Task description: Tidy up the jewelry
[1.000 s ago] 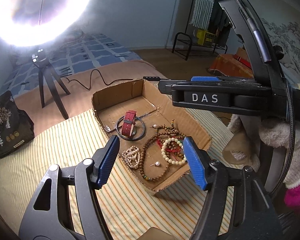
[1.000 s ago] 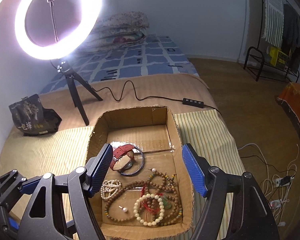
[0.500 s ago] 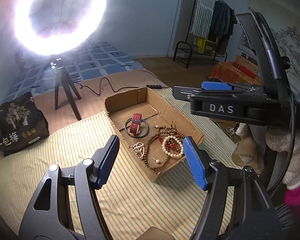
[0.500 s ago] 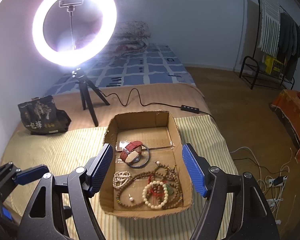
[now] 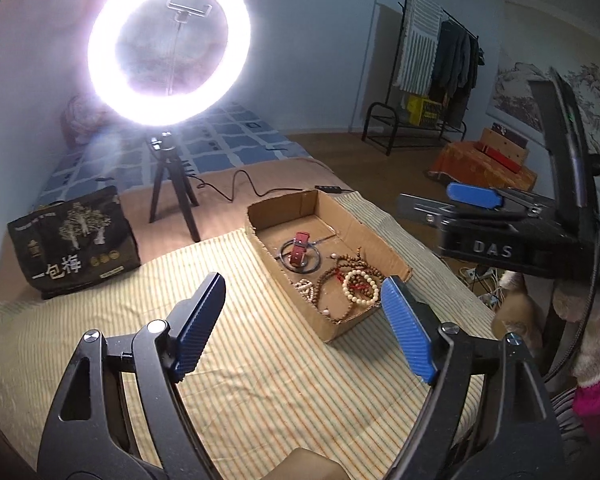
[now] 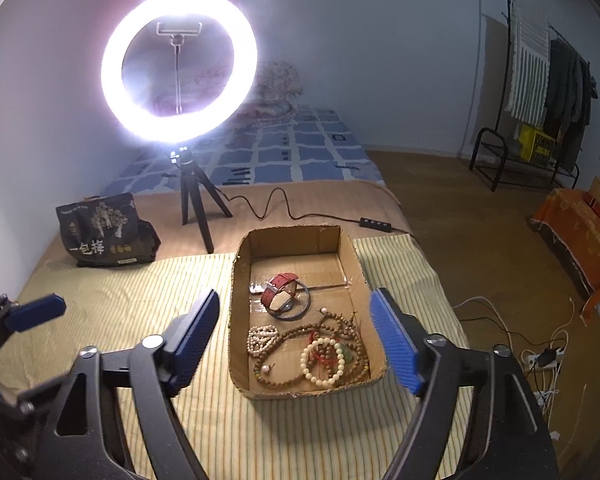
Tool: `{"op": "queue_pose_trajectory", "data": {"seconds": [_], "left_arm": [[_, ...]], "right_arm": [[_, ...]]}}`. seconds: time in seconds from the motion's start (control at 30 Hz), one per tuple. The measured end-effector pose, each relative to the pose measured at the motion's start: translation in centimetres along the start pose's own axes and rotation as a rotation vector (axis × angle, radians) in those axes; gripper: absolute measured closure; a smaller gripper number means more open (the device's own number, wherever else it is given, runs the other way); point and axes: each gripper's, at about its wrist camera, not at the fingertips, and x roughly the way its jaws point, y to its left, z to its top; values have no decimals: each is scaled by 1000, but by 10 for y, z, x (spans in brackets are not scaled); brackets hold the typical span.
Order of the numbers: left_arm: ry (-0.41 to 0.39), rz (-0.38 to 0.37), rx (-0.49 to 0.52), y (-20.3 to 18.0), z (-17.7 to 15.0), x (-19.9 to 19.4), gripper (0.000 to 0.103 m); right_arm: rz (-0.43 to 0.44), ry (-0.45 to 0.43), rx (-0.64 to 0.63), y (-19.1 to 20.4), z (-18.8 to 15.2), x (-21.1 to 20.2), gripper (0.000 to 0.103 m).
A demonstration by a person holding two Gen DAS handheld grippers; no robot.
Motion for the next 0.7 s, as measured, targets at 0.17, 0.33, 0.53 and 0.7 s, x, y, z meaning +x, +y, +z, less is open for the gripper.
{"op": "queue_pose_trajectory", "data": {"seconds": [0.17,0.33,0.53,0.7], "left_arm": [[-17,30,9,3,-5,-7,20],[-20,59,32,3,-7,-10,15],[-49,100,56,1,-9,-15,2],[-29,141,56,2,-11,-12,0]], "right_arm": [[-17,-19,12,-1,-8,-10,23],[-31,-13,18,-3,-15,-8,22],[-33,-2,33,-5,-16,-3,22],[-47,-6,65,-8,-15,-1,22]]}}
